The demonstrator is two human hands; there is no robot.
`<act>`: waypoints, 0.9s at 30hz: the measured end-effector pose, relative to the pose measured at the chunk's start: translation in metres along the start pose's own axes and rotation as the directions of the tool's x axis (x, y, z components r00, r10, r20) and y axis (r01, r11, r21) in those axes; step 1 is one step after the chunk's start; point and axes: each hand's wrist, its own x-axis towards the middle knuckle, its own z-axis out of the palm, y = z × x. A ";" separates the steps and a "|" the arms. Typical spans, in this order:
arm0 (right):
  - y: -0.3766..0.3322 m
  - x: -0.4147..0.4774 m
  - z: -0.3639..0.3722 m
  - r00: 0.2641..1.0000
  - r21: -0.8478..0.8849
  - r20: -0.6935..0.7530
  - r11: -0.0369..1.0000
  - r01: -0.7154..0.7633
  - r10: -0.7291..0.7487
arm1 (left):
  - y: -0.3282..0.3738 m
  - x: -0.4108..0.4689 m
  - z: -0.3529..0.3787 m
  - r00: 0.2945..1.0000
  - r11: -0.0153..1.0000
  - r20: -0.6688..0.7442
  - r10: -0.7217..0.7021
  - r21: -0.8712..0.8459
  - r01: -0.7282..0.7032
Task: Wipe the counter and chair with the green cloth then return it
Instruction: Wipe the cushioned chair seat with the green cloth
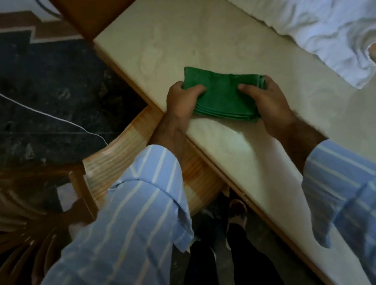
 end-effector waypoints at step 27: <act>0.286 -0.017 0.262 0.886 -0.446 0.365 0.889 -0.101 0.284 | -0.366 -0.046 -0.263 0.874 0.861 -0.273 -0.403 -0.436 0.261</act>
